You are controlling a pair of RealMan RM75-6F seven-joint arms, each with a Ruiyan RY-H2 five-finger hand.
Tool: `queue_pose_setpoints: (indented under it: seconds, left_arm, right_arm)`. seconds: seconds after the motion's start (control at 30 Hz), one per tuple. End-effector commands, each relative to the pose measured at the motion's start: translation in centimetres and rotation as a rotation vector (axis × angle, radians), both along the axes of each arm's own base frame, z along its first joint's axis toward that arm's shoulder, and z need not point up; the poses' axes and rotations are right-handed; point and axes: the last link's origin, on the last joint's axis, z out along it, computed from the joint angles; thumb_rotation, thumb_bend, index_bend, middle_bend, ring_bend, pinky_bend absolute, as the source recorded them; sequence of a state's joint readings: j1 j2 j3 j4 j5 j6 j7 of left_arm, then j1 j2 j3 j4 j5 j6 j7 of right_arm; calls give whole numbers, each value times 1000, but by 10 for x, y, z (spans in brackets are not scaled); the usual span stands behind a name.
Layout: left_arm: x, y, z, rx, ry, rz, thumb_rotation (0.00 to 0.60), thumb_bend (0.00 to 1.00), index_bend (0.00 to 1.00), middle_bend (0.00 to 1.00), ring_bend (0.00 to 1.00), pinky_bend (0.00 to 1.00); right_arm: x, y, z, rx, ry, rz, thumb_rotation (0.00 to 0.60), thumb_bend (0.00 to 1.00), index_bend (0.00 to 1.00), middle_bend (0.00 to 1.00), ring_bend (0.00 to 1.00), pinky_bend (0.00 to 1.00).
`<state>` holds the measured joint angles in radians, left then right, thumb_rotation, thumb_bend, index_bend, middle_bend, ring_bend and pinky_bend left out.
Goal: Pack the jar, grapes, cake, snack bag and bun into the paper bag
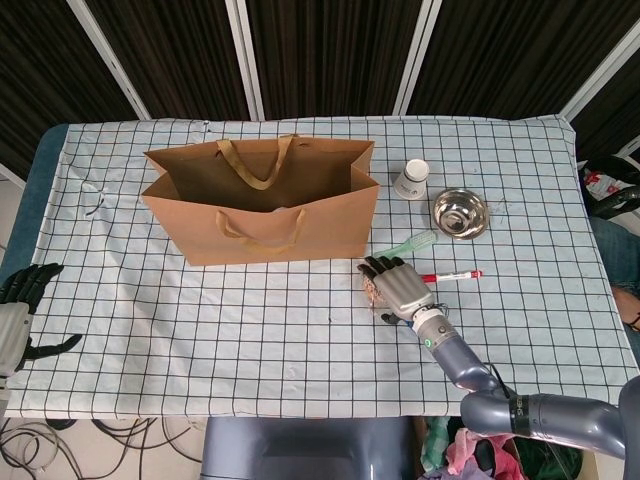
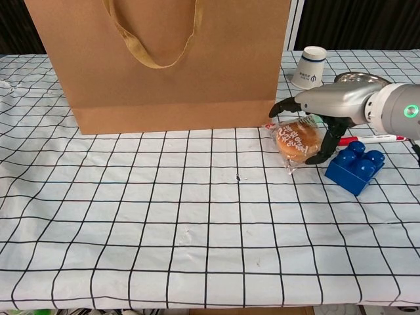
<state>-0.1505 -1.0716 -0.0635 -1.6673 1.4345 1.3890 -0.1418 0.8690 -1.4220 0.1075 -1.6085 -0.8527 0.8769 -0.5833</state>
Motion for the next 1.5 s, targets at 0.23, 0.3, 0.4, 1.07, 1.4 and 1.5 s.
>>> queue_pose_setpoints:
  seconds: [0.23, 0.3, 0.4, 1.07, 1.4, 1.5]
  left_arm:
    - [0, 1, -2, -4, 8, 8, 600, 129, 113, 87, 0, 16]
    - [-1, 1, -2, -2, 10, 9, 600, 129, 113, 87, 0, 16]
    - [-1, 2, -2, -3, 12, 10, 600, 129, 113, 87, 0, 16]
    - [-2, 4, -5, -17, 23, 22, 600, 130, 113, 87, 0, 16]
    - [-2, 4, -5, -20, 22, 23, 600, 130, 113, 87, 0, 16]
    - [-2, 4, -4, -16, 20, 24, 600, 130, 113, 87, 0, 16]
  right_arm:
    - [-9, -10, 0, -8, 55, -4, 600, 160, 105, 57, 89, 155]
    - [-12, -11, -1, -3, 61, -16, 600, 160, 103, 57, 89, 155]
    - [-14, -13, -1, -2, 65, -20, 600, 160, 101, 57, 89, 154]
    - [-17, -18, -9, -34, 6, -21, 600, 334, 218, 328, 369, 226]
    - [-12, -10, 10, -49, -159, -57, 600, 394, 273, 363, 415, 257]
    - [-8, -4, 25, -70, -235, -70, 600, 394, 277, 359, 415, 257]
